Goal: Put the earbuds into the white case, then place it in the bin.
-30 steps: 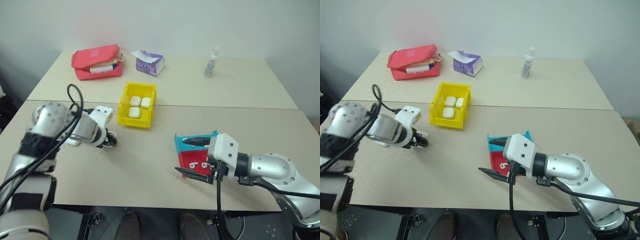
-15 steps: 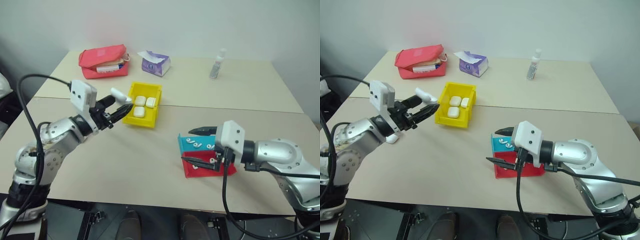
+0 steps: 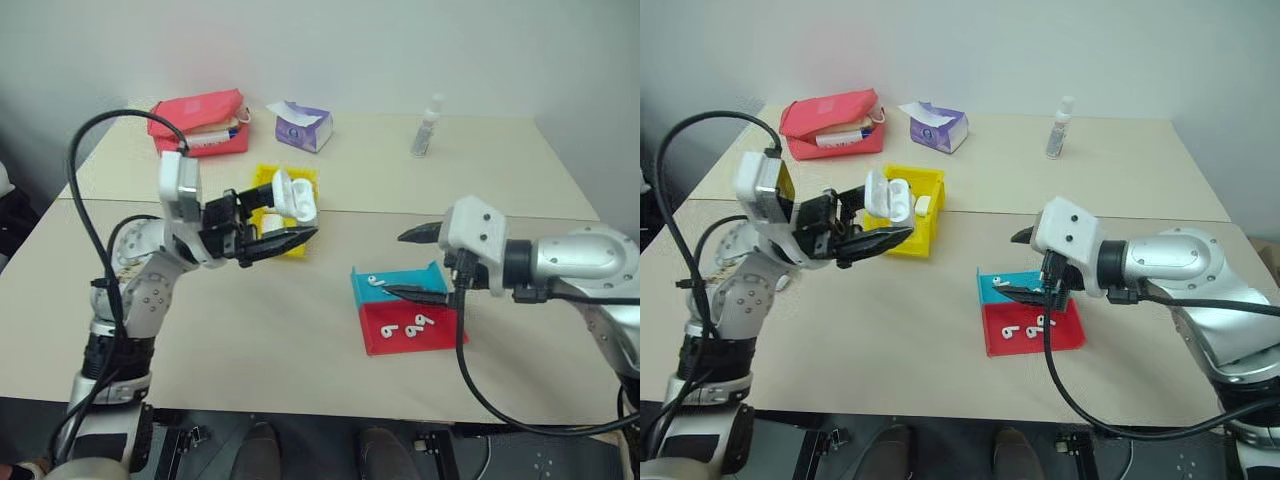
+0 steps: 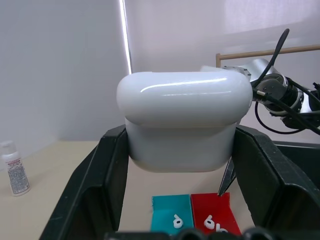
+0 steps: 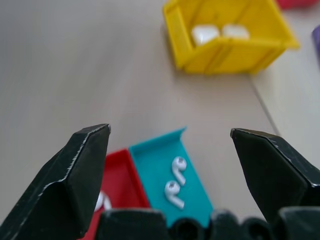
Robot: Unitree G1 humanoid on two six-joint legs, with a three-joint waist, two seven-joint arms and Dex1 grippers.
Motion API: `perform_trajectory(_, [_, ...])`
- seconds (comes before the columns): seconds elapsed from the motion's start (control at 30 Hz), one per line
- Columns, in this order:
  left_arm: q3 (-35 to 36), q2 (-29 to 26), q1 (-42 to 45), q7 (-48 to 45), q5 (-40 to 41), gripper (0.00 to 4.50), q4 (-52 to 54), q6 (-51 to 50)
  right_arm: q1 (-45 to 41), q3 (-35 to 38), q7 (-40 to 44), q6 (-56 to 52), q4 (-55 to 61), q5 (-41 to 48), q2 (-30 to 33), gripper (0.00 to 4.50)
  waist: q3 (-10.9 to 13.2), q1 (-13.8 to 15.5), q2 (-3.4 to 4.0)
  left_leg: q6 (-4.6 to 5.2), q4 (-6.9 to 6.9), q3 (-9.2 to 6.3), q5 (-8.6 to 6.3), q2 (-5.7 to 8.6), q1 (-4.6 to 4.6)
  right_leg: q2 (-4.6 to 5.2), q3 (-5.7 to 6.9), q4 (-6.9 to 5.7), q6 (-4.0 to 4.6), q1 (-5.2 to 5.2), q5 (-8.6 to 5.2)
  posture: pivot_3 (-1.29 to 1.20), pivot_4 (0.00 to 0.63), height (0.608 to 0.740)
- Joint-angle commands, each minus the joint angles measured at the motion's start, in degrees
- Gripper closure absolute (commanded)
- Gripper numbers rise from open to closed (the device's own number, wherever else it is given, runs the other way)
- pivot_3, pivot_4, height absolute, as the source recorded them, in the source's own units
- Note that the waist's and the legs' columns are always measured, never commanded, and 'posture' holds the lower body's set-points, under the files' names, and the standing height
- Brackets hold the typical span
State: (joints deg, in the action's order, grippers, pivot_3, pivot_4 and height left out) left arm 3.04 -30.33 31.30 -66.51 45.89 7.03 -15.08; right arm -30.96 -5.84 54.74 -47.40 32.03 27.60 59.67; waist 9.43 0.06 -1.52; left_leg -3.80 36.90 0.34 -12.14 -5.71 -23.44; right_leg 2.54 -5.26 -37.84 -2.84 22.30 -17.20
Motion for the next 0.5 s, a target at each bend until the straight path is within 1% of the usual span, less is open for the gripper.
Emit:
perform_trajectory(0.03, [0.1,1.6,-1.0,-0.2,-0.7,1.72,2.4,1.3,-1.1,-1.2,3.2,0.6,1.1,-1.6,3.2,1.27,0.0,0.0,0.00,0.02,0.01,0.00,-0.01,-0.01,-0.02,0.00,0.01,0.02,0.00,0.00,0.00,0.00,0.150,0.740])
perform_trajectory(0.13, [0.4,2.8,-3.1,0.5,-1.1,1.72,4.5,1.2,-2.4,-3.7,5.2,1.3,0.8,-3.6,4.6,2.28,0.0,-0.1,0.00,0.04,0.01,0.00,-0.02,-0.01,-0.02,0.00,0.00,0.04,-0.01,0.00,0.00,0.00,0.150,0.740])
perform_trajectory(0.27, [0.3,3.7,-3.9,1.6,-1.6,1.72,6.1,0.7,-4.8,-9.2,9.7,3.0,-0.7,-8.6,7.4,2.28,0.0,-0.3,0.00,0.04,0.03,0.00,-0.02,-0.01,0.00,0.00,-0.01,-0.02,-0.01,0.02,-0.01,0.00,0.150,0.740])
perform_trajectory(0.37, [0.4,3.8,-4.3,2.3,-1.6,1.72,7.3,0.1,-5.8,-13.2,11.5,2.8,-1.7,-11.4,7.3,2.28,0.0,-0.6,0.00,0.04,0.04,0.00,-0.02,-0.02,0.02,0.00,-0.01,-0.03,-0.01,0.00,-0.01,0.00,0.150,0.740])
perform_trajectory(0.5, [0.0,3.9,-5.3,3.1,-1.7,1.72,8.8,-0.3,-5.3,-20.0,12.6,6.5,-3.9,-19.1,6.4,2.28,0.0,-0.8,0.00,0.04,0.04,0.00,-0.02,-0.02,0.00,0.00,-0.01,0.00,-0.02,0.01,-0.01,0.00,0.150,0.740])
